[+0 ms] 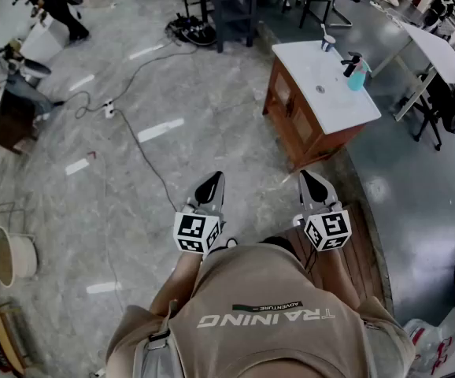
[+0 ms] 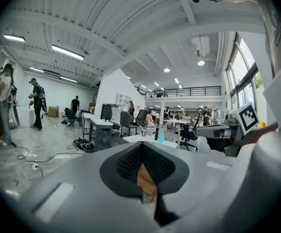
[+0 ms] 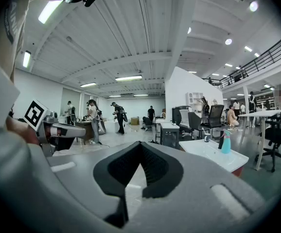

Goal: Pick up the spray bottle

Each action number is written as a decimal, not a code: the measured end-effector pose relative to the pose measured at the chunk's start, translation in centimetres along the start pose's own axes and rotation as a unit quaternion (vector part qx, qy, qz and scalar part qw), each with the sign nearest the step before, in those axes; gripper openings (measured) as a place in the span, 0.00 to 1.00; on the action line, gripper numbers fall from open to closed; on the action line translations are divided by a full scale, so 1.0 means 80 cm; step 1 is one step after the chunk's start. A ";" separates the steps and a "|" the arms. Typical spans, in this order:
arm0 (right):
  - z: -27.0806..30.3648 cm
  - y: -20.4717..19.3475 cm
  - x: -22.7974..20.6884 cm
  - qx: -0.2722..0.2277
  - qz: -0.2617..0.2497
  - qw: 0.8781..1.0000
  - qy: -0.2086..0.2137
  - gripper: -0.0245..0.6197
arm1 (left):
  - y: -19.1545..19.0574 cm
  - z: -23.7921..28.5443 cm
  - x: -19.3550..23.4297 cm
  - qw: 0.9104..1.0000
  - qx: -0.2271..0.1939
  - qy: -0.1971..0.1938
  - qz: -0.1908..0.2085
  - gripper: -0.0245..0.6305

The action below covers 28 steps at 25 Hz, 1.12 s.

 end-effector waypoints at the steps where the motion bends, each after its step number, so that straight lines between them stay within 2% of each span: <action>1: 0.008 -0.002 0.004 0.000 -0.001 1.000 0.001 0.04 | -0.003 -0.003 0.006 1.000 0.000 -0.001 0.001 0.06; 5: 0.026 -0.001 0.018 -0.008 0.028 1.000 -0.001 0.04 | -0.006 -0.004 0.025 1.000 -0.002 -0.007 0.001 0.06; 8: 0.025 0.010 0.020 -0.022 0.049 0.998 -0.019 0.04 | -0.005 0.000 0.025 1.000 -0.005 -0.018 -0.006 0.06; 14: 0.020 0.019 0.025 -0.017 0.019 0.999 -0.047 0.04 | -0.001 0.017 0.031 0.999 -0.009 -0.047 -0.004 0.06; 18: -0.002 0.014 0.022 -0.001 0.007 0.998 -0.064 0.04 | -0.034 0.028 0.028 0.998 0.018 -0.052 -0.042 0.06; 21: -0.001 0.001 0.015 0.016 0.011 0.997 -0.077 0.04 | -0.051 0.037 0.026 0.996 0.029 -0.061 -0.050 0.06; 24: 0.016 -0.005 0.006 0.028 0.020 0.997 -0.069 0.04 | -0.058 0.056 0.027 0.995 0.042 -0.062 -0.059 0.06; 28: 0.047 -0.008 -0.016 0.046 -0.015 0.998 -0.051 0.04 | -0.055 0.090 0.033 0.995 0.056 -0.055 -0.061 0.06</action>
Point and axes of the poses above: the fingertips, and each gripper's own axes: z forward along the fingers, x to its left, y out of its top, the point moved 8 cm from there along -z, backward along the fingers, and after that the axes turned 7 degrees about -x, right-handed, at the moved point
